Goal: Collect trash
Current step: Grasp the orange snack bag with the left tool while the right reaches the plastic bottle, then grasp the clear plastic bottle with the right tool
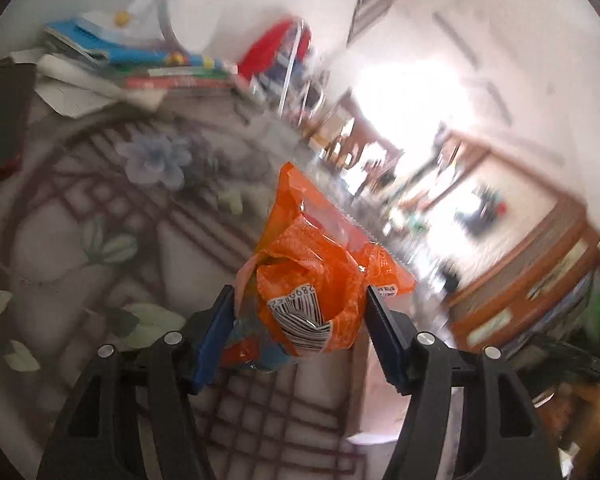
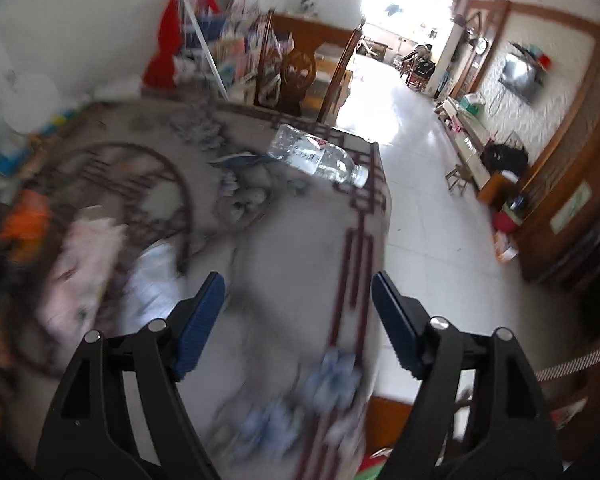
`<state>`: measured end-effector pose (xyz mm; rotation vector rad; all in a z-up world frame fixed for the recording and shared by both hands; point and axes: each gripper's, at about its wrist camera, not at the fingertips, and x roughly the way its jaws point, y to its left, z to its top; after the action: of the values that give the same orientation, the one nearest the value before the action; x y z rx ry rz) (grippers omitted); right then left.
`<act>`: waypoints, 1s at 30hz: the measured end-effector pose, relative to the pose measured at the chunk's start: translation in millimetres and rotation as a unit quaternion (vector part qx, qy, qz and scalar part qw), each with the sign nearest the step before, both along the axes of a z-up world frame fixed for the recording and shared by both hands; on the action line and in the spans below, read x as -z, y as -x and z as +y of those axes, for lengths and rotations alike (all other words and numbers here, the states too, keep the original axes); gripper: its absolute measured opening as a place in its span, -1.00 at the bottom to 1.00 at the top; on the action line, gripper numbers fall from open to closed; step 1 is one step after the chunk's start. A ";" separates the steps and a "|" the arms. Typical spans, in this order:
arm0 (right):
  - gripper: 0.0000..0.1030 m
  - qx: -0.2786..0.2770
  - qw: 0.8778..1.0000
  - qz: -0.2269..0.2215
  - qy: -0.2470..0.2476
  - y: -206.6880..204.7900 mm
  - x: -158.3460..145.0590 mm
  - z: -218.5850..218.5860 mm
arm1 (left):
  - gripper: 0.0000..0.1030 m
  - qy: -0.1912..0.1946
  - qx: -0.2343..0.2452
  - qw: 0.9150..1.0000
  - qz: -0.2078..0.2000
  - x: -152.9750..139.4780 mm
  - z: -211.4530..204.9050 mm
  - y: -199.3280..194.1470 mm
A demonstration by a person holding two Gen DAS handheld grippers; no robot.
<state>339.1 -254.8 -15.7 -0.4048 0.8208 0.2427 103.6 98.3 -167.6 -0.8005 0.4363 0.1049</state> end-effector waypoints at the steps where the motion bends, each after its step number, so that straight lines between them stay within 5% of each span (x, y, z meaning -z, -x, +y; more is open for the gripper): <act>1: 0.44 0.006 1.000 0.000 0.005 -20.7 4.1 7.7 | 0.18 0.000 -0.002 1.000 -0.009 0.2 -1.3 4.5; 6: 0.44 0.051 0.996 0.041 -0.065 -122.2 28.0 26.4 | 0.19 0.004 0.009 1.000 -0.028 6.5 -5.6 13.7; 9: 0.55 0.057 0.997 0.037 -0.046 -164.6 43.0 47.1 | 0.20 0.006 0.009 0.999 -0.039 8.5 -6.4 17.3; 14: 0.73 0.038 0.999 0.027 0.011 -211.2 59.7 80.7 | 0.21 0.008 0.010 0.999 -0.050 8.7 -6.4 27.2; 21: 0.91 0.051 0.996 0.061 -0.049 -249.7 74.6 82.2 | 0.22 0.008 0.013 0.999 -0.051 -4.1 -2.9 16.4; 23: 0.91 0.037 0.990 0.126 -0.053 -254.0 95.1 82.0 | 0.22 0.009 0.014 0.999 -0.051 -3.7 0.5 13.7; 24: 0.89 0.021 0.977 0.202 -0.058 -250.4 110.9 82.6 | 0.23 0.009 0.013 0.999 -0.050 -5.7 0.9 9.5; 26: 0.56 -0.038 0.962 0.260 -0.074 -228.3 114.6 85.1 | 0.24 0.008 0.012 0.999 -0.048 -5.8 1.4 9.0; 28: 0.56 -0.083 0.976 0.195 -0.052 -199.7 88.4 82.8 | 0.25 0.005 0.010 0.999 -0.044 -7.3 1.0 7.0; 30: 0.79 -0.053 0.989 0.126 -0.058 -199.3 63.5 66.2 | 0.28 0.003 0.008 0.999 -0.041 -8.4 0.3 5.7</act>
<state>538.3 -188.6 -79.1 -0.3122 1.0284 0.4454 97.9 98.6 -159.2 -0.8048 0.3646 0.0562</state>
